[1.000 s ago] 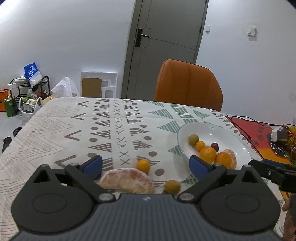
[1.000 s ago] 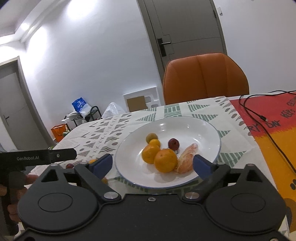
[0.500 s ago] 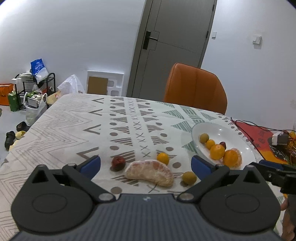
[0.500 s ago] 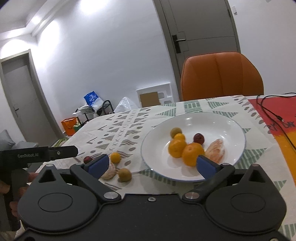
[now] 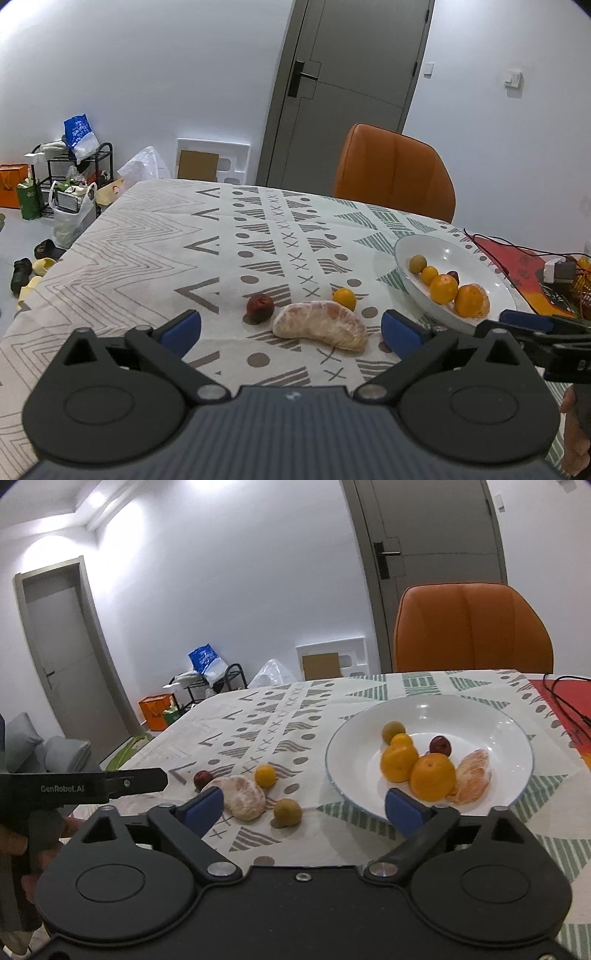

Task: Organize fruits
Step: 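Withdraw both tools from the bowl toward the remaining fruits, then grasp a yellow-green plum with the right tool while the left tool grasps a pomelo segment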

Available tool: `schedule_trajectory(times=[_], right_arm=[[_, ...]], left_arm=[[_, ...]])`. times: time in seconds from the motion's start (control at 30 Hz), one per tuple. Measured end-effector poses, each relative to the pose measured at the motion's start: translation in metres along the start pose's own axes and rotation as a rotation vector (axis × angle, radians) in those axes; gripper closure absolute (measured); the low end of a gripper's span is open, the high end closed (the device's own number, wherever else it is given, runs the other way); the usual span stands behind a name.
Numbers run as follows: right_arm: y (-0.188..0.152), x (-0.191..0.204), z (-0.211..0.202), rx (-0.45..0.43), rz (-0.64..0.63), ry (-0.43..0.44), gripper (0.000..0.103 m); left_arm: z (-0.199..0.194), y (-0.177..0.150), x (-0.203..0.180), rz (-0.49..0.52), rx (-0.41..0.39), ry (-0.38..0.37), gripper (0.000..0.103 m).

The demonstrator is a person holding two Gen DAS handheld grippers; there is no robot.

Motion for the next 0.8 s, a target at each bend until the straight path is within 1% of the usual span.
schedule_trajectory(times=[0.07, 0.13, 0.23, 0.5, 0.63, 0.77, 0.8], right_arm=[[-0.001, 0.001, 0.003, 0.010, -0.001, 0.004, 0.022], [-0.002, 0.002, 0.006, 0.019, 0.000, 0.010, 0.026], [-0.004, 0.002, 0.010, 0.033, 0.000, 0.014, 0.027], [-0.009, 0.000, 0.025, 0.067, 0.008, 0.019, 0.037], [-0.011, -0.001, 0.035, 0.088, 0.008, 0.026, 0.043], [-0.012, -0.003, 0.045, 0.108, 0.010, 0.034, 0.053], [-0.013, -0.003, 0.048, 0.113, 0.010, 0.035, 0.054]], left_arm=[[0.001, -0.001, 0.001, -0.002, 0.002, -0.007, 0.000], [0.003, -0.003, 0.002, -0.001, 0.006, -0.008, 0.000], [0.006, -0.004, 0.002, -0.002, 0.011, -0.011, 0.000], [0.017, -0.010, 0.000, 0.003, 0.037, -0.017, 0.001], [0.025, -0.011, -0.001, 0.000, 0.056, -0.020, 0.002], [0.031, -0.012, 0.000, 0.001, 0.067, -0.025, 0.002], [0.032, -0.012, 0.001, 0.001, 0.069, -0.024, 0.002]])
Point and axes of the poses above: each gripper's, at about its wrist camera, not at the fingertips, and z roughly the way its jaws point, x to its left, y to its top, the point moved 1 cm from there along z, roughly the way its jaws point, and after that the axes turned 15 degrees about y, right-handed, at the moved point
